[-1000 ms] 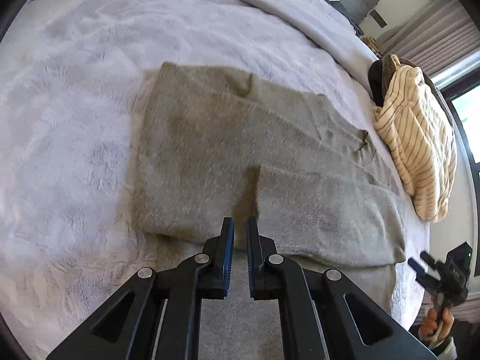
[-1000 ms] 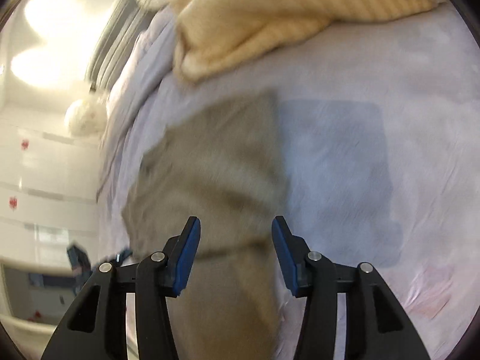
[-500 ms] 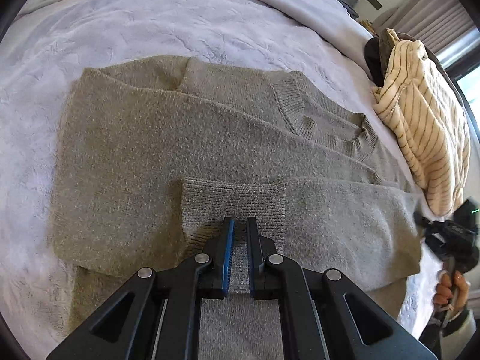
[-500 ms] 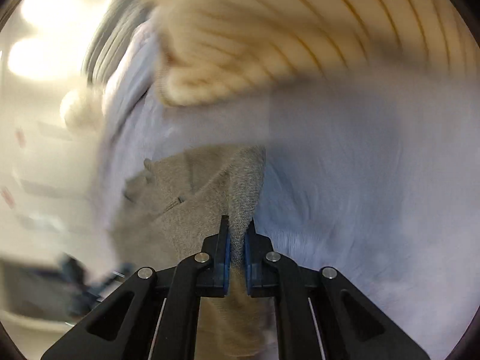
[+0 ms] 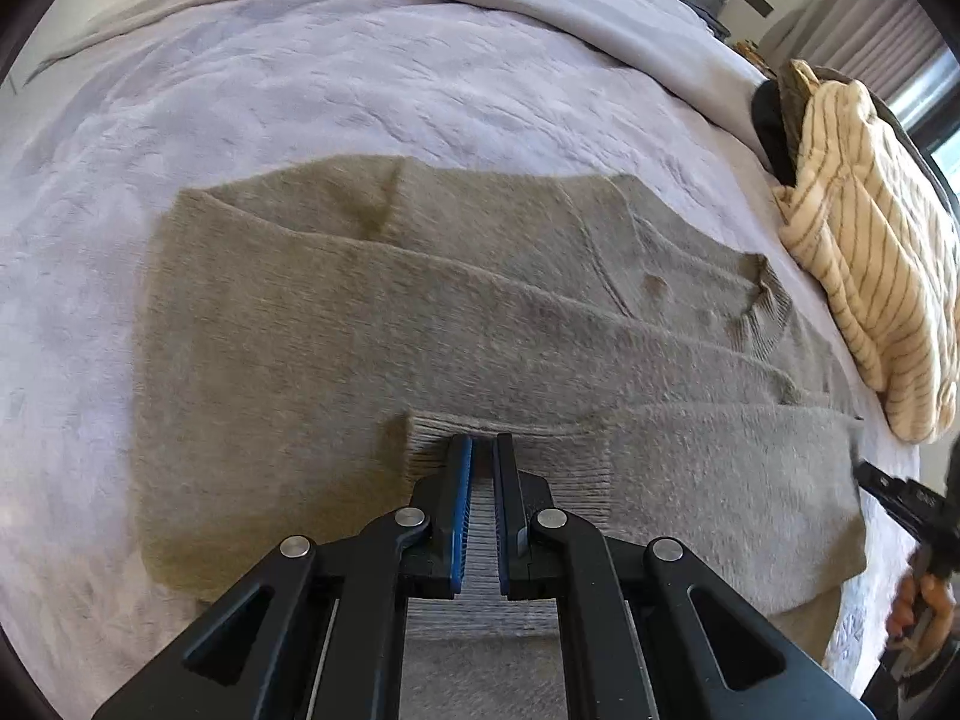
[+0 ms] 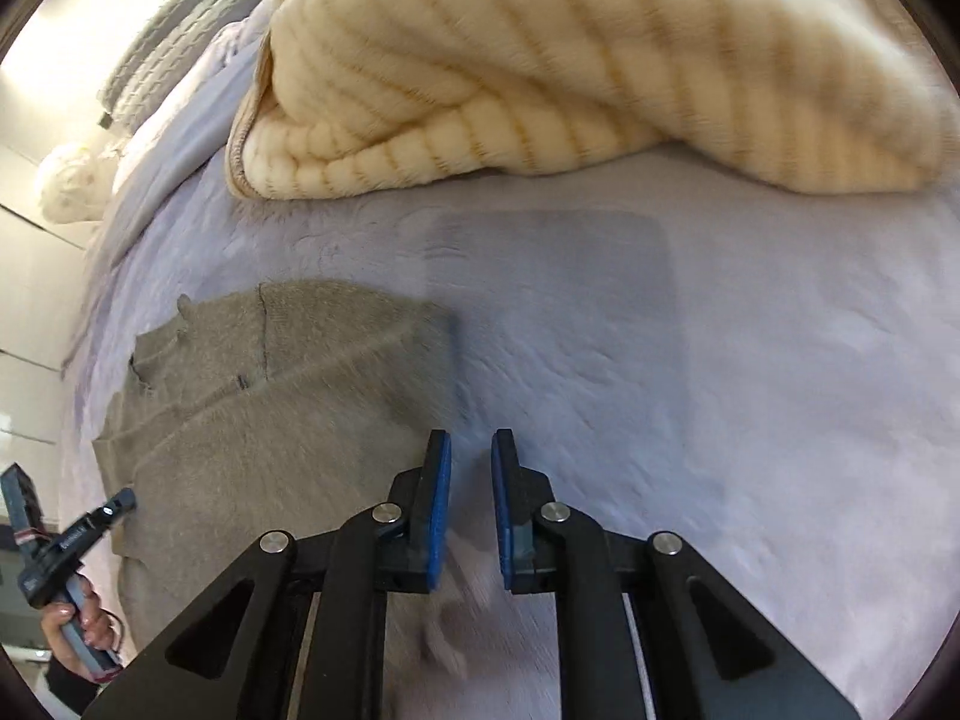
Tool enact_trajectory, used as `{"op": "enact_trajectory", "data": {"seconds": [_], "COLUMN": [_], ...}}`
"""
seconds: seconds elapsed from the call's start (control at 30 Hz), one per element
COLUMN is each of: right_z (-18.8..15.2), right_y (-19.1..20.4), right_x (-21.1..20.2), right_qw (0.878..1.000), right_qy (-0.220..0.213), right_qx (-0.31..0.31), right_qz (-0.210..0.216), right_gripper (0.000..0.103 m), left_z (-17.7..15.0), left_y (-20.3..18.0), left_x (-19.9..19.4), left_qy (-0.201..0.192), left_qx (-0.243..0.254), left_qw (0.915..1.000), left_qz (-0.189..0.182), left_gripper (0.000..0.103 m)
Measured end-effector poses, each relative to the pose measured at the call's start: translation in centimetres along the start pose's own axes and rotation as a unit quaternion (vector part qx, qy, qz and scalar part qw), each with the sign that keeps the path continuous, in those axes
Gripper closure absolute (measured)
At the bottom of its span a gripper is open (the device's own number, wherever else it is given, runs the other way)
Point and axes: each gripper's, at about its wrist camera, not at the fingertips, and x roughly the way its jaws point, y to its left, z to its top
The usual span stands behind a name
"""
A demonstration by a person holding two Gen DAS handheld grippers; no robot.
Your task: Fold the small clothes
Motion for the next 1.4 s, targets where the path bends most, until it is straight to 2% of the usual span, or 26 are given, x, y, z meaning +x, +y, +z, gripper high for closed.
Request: {"op": "enact_trajectory", "data": {"seconds": [0.07, 0.17, 0.23, 0.3, 0.4, 0.43, 0.47, 0.5, 0.57, 0.67, 0.73, 0.77, 0.8, 0.83, 0.87, 0.9, 0.93, 1.03, 1.13, 1.23, 1.4], "right_z": [-0.9, -3.0, -4.5, -5.7, -5.5, -5.4, -5.3, -5.4, -5.3, -5.2, -5.3, -5.3, -5.3, -5.3, -5.3, -5.5, -5.6, -5.9, -6.0, -5.8, -5.7], "right_y": [0.4, 2.7, 3.5, 4.2, 4.2, 4.1, 4.1, 3.8, 3.6, 3.8, 4.2, 4.4, 4.5, 4.6, 4.6, 4.7, 4.8, 5.1, 5.2, 5.2, 5.8], "right_x": [-1.3, -1.8, -0.4, 1.4, 1.8, 1.8, 1.9, 1.5, 1.1, 1.2, 1.7, 1.8, 1.9, 1.9, 2.0, 2.0, 2.1, 2.2, 2.1, 1.4, 0.1], "right_qw": [1.0, 0.998, 0.996, 0.995, 0.996, 0.996, 0.996, 0.996, 0.995, 0.995, 0.995, 0.995, 0.995, 0.995, 0.995, 0.995, 0.996, 0.996, 0.996, 0.997, 0.998], "right_qy": [-0.001, 0.007, 0.035, 0.054, 0.05, 0.051, 0.054, 0.055, 0.056, 0.057, 0.057, 0.057, 0.056, 0.056, 0.056, 0.055, 0.054, 0.051, 0.051, 0.046, 0.029], "right_qx": [-0.012, -0.052, -0.077, -0.086, -0.068, -0.066, -0.067, -0.071, -0.08, -0.08, -0.078, -0.078, -0.079, -0.08, -0.08, -0.079, -0.078, -0.077, -0.075, -0.068, -0.063], "right_qz": [0.02, 0.043, 0.034, 0.004, 0.011, 0.012, 0.013, 0.012, 0.009, 0.006, 0.004, 0.003, 0.002, 0.001, 0.001, 0.001, 0.0, -0.006, -0.007, -0.005, -0.001], "right_gripper": [0.089, 0.089, 0.089, 0.089, 0.087, 0.087, 0.087, 0.087, 0.087, 0.087, 0.087, 0.087, 0.087, 0.087, 0.087, 0.087, 0.087, 0.087, 0.087, 0.087, 0.086], "left_z": [0.0, -0.1, -0.3, -0.4, -0.2, -0.2, -0.1, -0.1, -0.2, 0.0, 0.1, 0.0, 0.0, -0.1, -0.2, -0.2, -0.1, 0.2, 0.8, 1.0, -0.1], "left_y": [0.3, 0.9, 1.1, 1.4, 2.1, 2.2, 2.3, 2.3, 2.1, 1.5, 1.3, 1.2, 1.1, 0.9, 0.7, 0.5, 0.3, 0.3, 1.8, 2.9, 1.6], "left_x": [-0.9, -2.0, -2.3, -2.3, -2.3, -2.4, -2.5, -2.6, -3.2, -2.3, -1.1, -0.3, 0.3, 0.7, 0.7, 0.2, 0.0, 0.1, 1.0, 0.2, -2.6], "left_qy": [-0.006, -0.007, -0.004, 0.002, 0.005, 0.002, -0.001, -0.007, -0.03, -0.016, 0.005, 0.018, 0.03, 0.042, 0.038, 0.027, 0.023, 0.011, 0.014, 0.016, 0.001], "left_qx": [0.005, 0.006, 0.012, 0.014, -0.005, -0.008, -0.009, -0.01, -0.003, 0.01, 0.017, 0.017, 0.018, 0.023, 0.028, 0.036, 0.044, 0.06, 0.045, 0.012, 0.044], "left_qw": [0.9996, 0.9997, 0.9996, 0.9992, 0.9992, 0.9993, 0.9993, 0.9991, 0.9988, 0.9989, 0.9993, 0.9993, 0.9991, 0.9984, 0.9984, 0.9987, 0.9986, 0.9966, 0.9951, 0.9969, 0.9969], "left_qz": [0.025, 0.024, 0.027, 0.037, 0.039, 0.037, 0.036, 0.041, 0.039, 0.043, 0.032, 0.029, 0.024, 0.029, 0.033, 0.023, 0.02, 0.054, 0.087, 0.076, 0.065], "left_gripper": [0.095, 0.095, 0.095, 0.095, 0.093, 0.082, 0.032, 0.0, 0.0, 0.0, 0.001, 0.013, 0.035, 0.044, 0.062, 0.09, 0.095, 0.094, 0.095, 0.094, 0.094]}}
